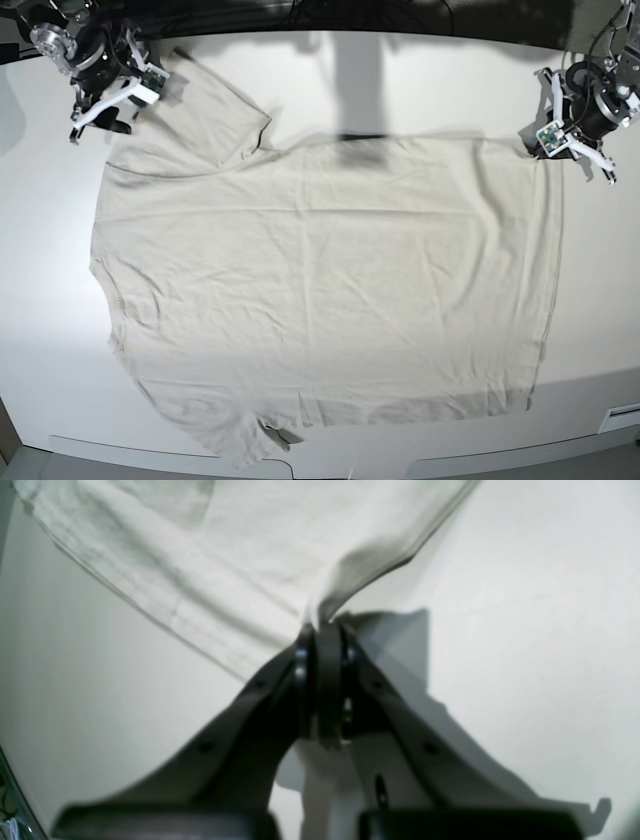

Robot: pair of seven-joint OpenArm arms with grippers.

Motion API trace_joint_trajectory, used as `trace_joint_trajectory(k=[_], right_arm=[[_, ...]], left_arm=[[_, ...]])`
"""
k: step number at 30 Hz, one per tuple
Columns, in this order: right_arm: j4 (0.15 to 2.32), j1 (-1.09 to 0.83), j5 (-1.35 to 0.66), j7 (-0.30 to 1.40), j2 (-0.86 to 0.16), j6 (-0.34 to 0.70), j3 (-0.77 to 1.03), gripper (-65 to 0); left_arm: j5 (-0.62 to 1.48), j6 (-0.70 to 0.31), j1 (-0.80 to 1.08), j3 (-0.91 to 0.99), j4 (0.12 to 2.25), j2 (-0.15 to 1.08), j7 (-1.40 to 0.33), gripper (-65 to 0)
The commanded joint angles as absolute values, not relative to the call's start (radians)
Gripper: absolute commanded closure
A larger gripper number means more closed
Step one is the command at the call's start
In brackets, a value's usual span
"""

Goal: Fold the T-shirt properly
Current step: 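Move both grippers down to the shoulder corners of the cream T-shirt, then grasp the shoulder corners and pull the shirt toward the robot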

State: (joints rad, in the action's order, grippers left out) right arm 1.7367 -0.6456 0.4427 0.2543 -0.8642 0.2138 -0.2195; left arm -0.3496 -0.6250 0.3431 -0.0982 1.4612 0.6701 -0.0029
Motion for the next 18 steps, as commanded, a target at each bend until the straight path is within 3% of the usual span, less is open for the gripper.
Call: trace_joint_trajectory(k=[1,11,14,18], right_arm=[[1.734,-0.639,0.443,0.255,-0.879,0.211,-0.228,-32.6],[1.658,-0.539,0.442,0.262,-0.858,0.211,-0.341,-32.1],[1.658,-0.540,0.442,0.262,-0.856,0.211,-0.342,-23.0],[1.659,-0.540,0.442,0.274,-0.856,0.191,-0.342,-4.3]], left_arm=[[-0.365,-0.663,0.349,-0.102,1.459,0.679,-0.036,0.0],[-0.365,-0.663,0.350,-0.102,1.459,0.679,-0.036,0.0],[-0.365,-0.663,0.350,-0.102,1.459,0.679,-0.036,0.0],[-0.365,-0.663,0.350,-0.102,1.459,0.679,-0.036,0.0]])
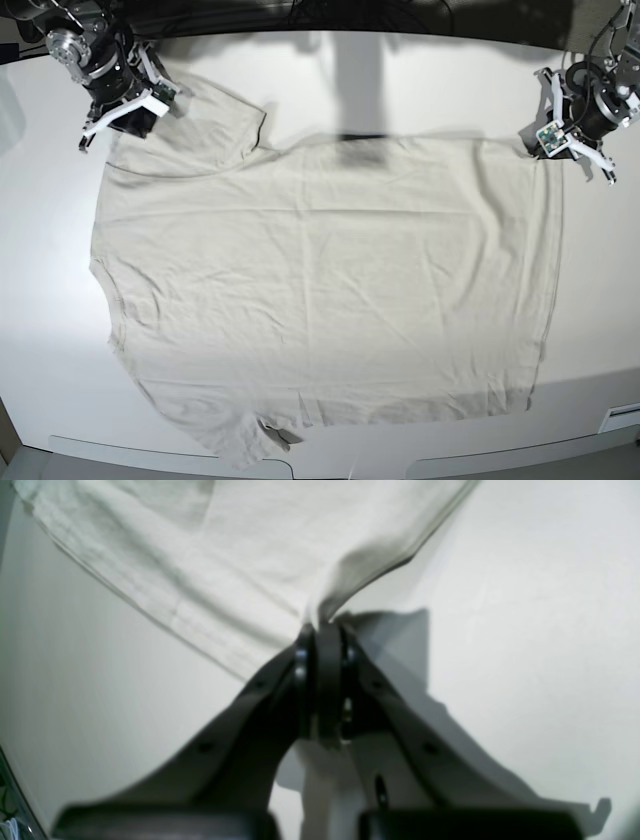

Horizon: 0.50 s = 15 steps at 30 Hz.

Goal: Fold the T-shirt properly
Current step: 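Grasp the shoulder corners and pull the shirt toward the robot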

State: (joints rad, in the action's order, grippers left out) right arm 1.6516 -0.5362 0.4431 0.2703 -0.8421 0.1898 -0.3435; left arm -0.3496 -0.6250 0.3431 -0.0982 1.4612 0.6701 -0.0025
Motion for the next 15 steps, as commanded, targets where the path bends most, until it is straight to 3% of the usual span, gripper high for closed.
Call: trace_joint_trajectory(k=[1,6,15], right_arm=[[1.659,-0.540,0.440,0.281,-0.856,0.166,-0.342,0.0],[1.666,-0.547,0.339,0.281,-0.868,-0.022,-0.340,0.0],[1.747,-0.752,0.325,0.285,-0.892,-0.083,-0.239,0.0]], left_arm=[[-0.364,-0.663,0.350,-0.102,1.459,0.679,-0.036,0.0],[-0.278,-0.664,0.353,-0.098,1.460,0.689,-0.039,0.0],[-0.065,-0.654,0.482,-0.045,1.554,0.745,-0.133,0.0]])
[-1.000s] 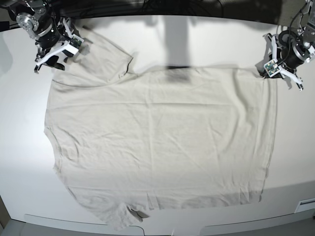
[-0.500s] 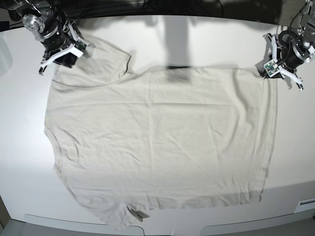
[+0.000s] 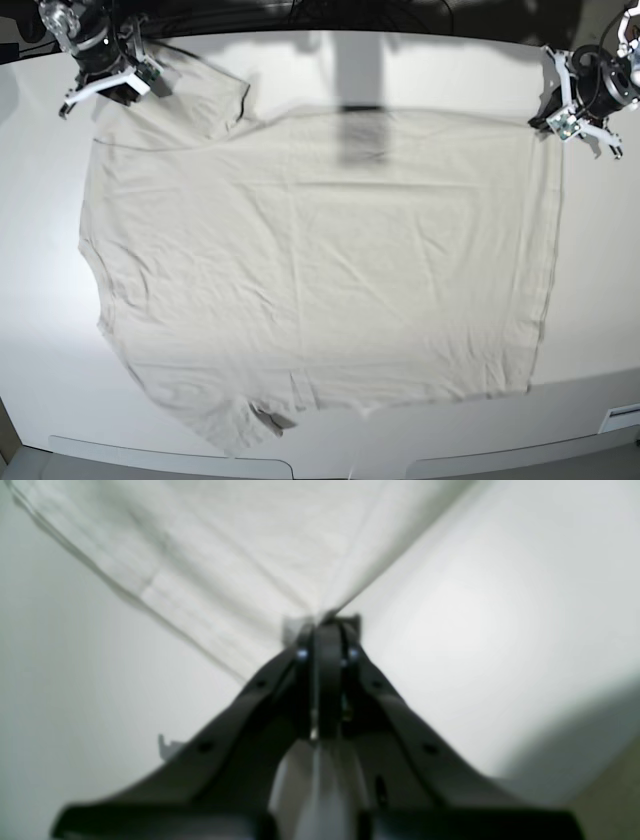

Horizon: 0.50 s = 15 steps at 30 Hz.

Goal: Fold the T-shirt properly
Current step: 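Grasp the shoulder corners and pull the shirt toward the robot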

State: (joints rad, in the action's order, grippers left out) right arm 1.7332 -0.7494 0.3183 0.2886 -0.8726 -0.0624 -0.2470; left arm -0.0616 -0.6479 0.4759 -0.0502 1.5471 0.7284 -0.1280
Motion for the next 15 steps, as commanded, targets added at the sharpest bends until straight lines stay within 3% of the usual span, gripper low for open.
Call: trace_joint_trajectory(k=[1,15], right_arm=[[1.759,-0.787,0.325,0.285,-0.891,-0.097,-0.218,0.0],[1.873,-1.085,0.345,0.274,-0.889,-0.264,-0.103,0.0]], left_arm=[[-0.054,-0.638,0.507,-0.023,1.573,0.742,-0.133,0.0],[-0.089,-0.614,0.762,0.315,1.762,0.542,-0.099,0.0]])
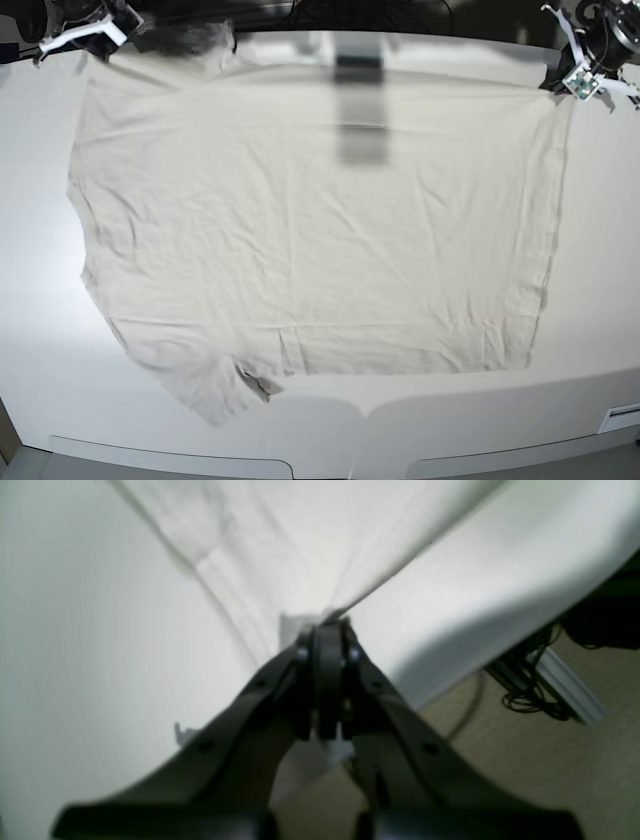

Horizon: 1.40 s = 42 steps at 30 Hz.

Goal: Fold the T-shirt properly
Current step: 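Grasp the shoulder corners and pull the shirt toward the robot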

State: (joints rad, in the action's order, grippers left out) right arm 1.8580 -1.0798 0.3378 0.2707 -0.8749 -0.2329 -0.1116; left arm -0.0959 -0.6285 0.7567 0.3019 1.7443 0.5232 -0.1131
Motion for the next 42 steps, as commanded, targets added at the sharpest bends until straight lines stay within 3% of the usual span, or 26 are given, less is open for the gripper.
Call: trace_joint_trajectory(k=[1,14,19,28,42], right_arm=[[1.878,-1.084,0.345,0.274,-0.889,-0.274,-0.103,0.0],[1.977,-1.014,0.242,0.274,-0.889,-0.279,-0.011,0.0],[1.975,-0.902,0.117,0.274,-0.883,-0.152,-0.013,0.0],[1.968,-0.726,0.044,0.272,-0.832,-0.054,-0.014,0.0],[1.818,-0.579,-0.009,0.248,-0.822,-0.024,-0.014,0.0]], left_arm=[[-0.089,-0.614,0.768,0.331,1.763,0.533,-0.085,0.0],[-0.054,-0.614,0.785,0.453,1.763,0.516,0.011,0.0],[-0.033,-0.614,0.702,0.451,1.763,0.493,-0.015,0.0],[-0.040,-0.617,0.561,0.411,1.762,0.477,-0.080,0.0],[-0.104,-0.613,0.414,0.337,1.718,0.477,-0.104,0.0]])
